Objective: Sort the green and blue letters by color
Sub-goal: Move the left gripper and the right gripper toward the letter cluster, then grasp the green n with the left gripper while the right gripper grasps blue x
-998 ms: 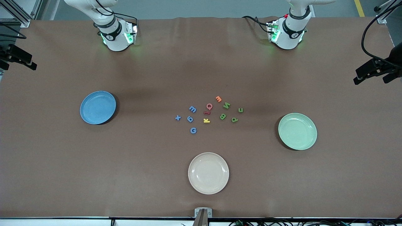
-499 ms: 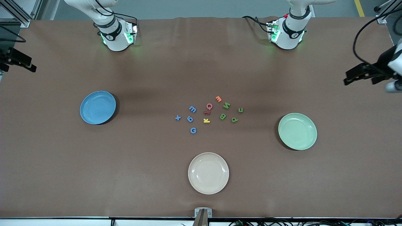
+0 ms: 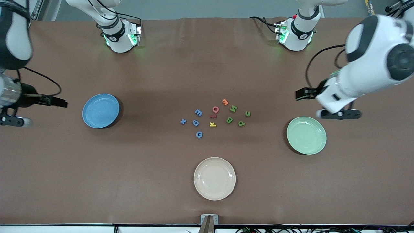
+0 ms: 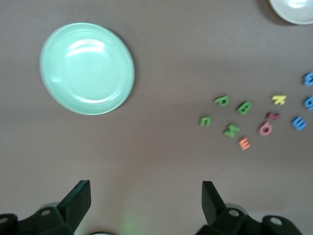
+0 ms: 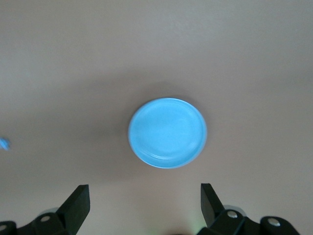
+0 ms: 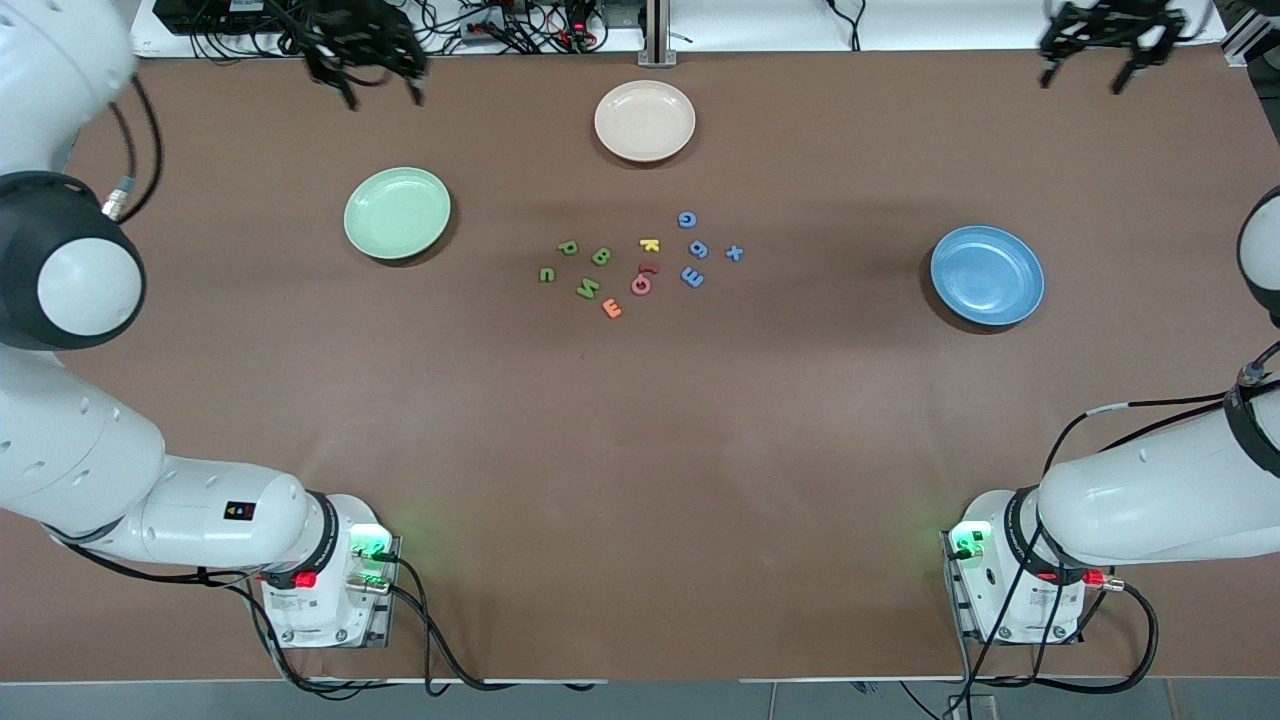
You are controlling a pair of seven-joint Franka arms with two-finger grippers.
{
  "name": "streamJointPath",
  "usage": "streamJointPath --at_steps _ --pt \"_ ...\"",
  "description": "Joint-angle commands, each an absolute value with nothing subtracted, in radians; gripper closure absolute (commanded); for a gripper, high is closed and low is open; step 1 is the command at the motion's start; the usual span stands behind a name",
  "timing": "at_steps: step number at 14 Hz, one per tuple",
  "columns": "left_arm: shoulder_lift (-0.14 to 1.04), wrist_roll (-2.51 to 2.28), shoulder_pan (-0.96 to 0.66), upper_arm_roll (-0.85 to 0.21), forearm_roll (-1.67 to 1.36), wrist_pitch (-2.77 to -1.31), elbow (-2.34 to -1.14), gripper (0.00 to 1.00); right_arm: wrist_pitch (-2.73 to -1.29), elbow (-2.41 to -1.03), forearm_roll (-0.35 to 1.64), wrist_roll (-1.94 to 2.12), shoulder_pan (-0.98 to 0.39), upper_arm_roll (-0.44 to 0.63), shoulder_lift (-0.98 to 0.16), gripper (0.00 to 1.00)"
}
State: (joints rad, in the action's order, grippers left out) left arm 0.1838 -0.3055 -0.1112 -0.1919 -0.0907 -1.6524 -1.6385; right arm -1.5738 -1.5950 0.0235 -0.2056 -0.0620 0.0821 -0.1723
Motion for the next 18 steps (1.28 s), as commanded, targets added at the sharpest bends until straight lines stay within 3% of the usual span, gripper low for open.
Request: streamJointPath --at_steps 1,4,7,14,18 --pt "0.164 -0.44 -0.164 -0.221 -0.104 -1.82 -1.767 0.0 -1.675 -1.653 0.026 -0.407 -0.17 0.083 -0.173 0.0" --pt "0.167 -0.538 -0.241 -0.221 -0.095 -1.983 -1.871 0.0 -1.895 -1.774 0.031 -0.698 -0.323 0.083 -0.205 0.0" --pt "0.237 -0.607 -0.302 -0.221 -0.065 -2.072 -1.925 0.0 -2.011 -1.779 0.057 -0.906 -0.452 0.083 -0.311 0.0" --pt "0.336 -0.744 -0.357 -0.222 -0.002 -2.379 -2.083 0.01 -2.267 -1.784 0.118 -1.161 -0.626 0.083 -0.506 0.0" --pt "0.435 -0.744 -0.367 -0.222 0.064 -2.558 -2.115 0.03 -2.376 -1.801 0.12 -1.173 -0.653 0.083 -0.577 0.01"
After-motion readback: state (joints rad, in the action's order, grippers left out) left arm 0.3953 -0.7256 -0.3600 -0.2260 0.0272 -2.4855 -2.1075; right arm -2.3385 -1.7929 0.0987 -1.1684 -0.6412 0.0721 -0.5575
